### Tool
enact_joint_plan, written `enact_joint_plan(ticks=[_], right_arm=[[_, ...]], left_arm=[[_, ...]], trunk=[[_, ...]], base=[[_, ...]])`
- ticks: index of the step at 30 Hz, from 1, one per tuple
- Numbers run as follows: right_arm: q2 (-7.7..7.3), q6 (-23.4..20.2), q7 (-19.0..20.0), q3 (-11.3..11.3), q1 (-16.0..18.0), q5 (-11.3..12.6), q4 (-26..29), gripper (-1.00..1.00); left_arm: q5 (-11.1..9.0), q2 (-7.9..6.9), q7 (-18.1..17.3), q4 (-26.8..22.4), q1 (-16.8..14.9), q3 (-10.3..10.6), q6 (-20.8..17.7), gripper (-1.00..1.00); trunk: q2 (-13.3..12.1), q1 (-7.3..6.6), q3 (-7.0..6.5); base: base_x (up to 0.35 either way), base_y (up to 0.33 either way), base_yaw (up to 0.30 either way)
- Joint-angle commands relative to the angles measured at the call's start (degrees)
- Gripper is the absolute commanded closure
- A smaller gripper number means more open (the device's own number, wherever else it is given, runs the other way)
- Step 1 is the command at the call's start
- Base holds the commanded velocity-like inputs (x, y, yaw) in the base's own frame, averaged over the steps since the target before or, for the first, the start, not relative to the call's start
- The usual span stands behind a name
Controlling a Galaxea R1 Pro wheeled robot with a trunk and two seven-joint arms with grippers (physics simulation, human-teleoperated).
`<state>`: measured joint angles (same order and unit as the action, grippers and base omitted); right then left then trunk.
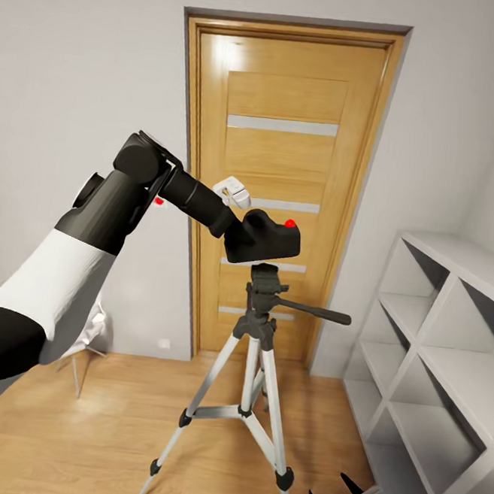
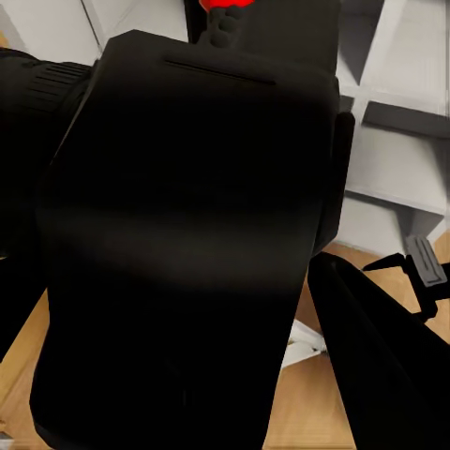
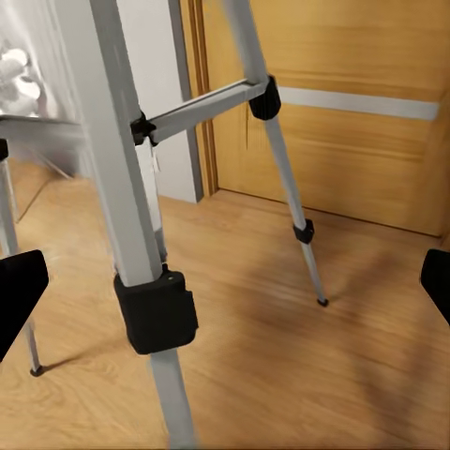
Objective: Attach the digital camera to the camera tripod in the bedroom.
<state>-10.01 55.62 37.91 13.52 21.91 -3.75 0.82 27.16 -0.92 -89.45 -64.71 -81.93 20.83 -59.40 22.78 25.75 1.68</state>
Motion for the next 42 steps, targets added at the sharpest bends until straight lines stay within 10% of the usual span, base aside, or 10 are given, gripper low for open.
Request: enact_joint_plan(ticks=[1,42], right_arm=[[-0.01,0.17,0.19,0.46,0.06,-0.41,-0.03,-1.0],[1.9,0.14,0.59,-0.11,0.06,-0.56,1.03,-1.0]], left_arm=[[0.6,-0.02,-0.55,-0.06,-0.07,0.07,-0.6,1.0],[0.52,1.0,-0.55,-0.06,-0.07,3.3,-0.6,1.0]], trunk=[[0.14,0.03,0.14],[0.14,0.03,0.14]], base=[[-0.073,0.058,0.0],[-0.004,0.003,0.0]])
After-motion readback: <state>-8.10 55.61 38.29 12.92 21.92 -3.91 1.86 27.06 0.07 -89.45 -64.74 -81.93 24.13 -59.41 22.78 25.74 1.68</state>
